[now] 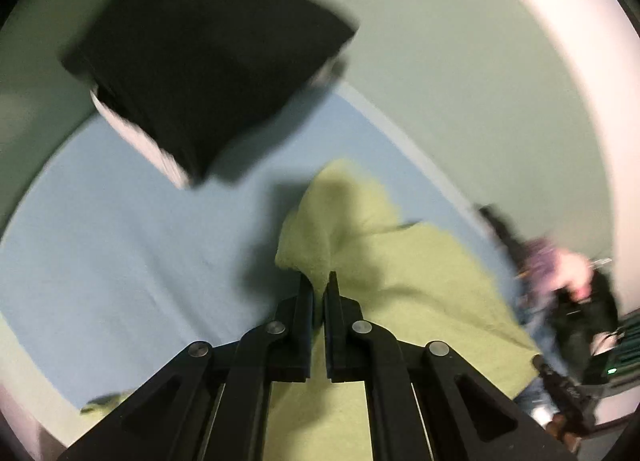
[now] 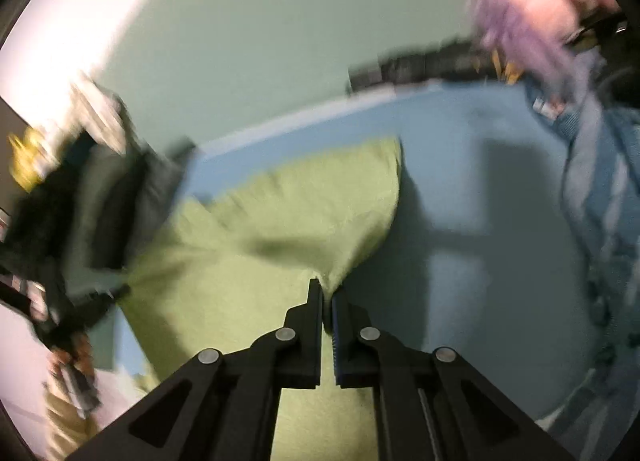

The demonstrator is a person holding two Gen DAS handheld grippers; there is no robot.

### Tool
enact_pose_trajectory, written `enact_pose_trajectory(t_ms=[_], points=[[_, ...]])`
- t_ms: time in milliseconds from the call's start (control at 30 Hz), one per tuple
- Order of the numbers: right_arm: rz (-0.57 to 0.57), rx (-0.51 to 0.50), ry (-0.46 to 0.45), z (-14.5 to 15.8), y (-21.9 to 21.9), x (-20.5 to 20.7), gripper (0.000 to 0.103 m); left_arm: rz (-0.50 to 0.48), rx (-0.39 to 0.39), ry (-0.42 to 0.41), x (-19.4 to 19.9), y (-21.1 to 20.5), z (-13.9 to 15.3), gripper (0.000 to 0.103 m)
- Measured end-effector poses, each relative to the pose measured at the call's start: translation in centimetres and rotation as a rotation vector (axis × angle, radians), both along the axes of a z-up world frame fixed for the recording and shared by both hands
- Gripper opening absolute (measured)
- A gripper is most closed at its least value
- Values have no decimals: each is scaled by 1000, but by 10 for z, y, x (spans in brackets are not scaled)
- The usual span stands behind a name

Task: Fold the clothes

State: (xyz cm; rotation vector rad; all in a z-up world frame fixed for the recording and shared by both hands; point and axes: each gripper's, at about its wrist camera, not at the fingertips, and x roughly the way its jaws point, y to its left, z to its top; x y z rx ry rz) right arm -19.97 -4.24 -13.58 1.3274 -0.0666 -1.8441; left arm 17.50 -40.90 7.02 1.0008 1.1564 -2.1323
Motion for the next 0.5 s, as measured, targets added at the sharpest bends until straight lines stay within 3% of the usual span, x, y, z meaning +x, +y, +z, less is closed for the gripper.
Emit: enact_pose_trajectory(t_ms=[133,333,500], points=[[-27,-150,56,55,26,8,4,43,-40,113,-21,-16,13,4],[-47,-298,132,132,31,2,3,100,-118,300,-53,-38,42,3],[-41,-498,309,234,51,17,3,50,-213,332,-59,-19,77,3]])
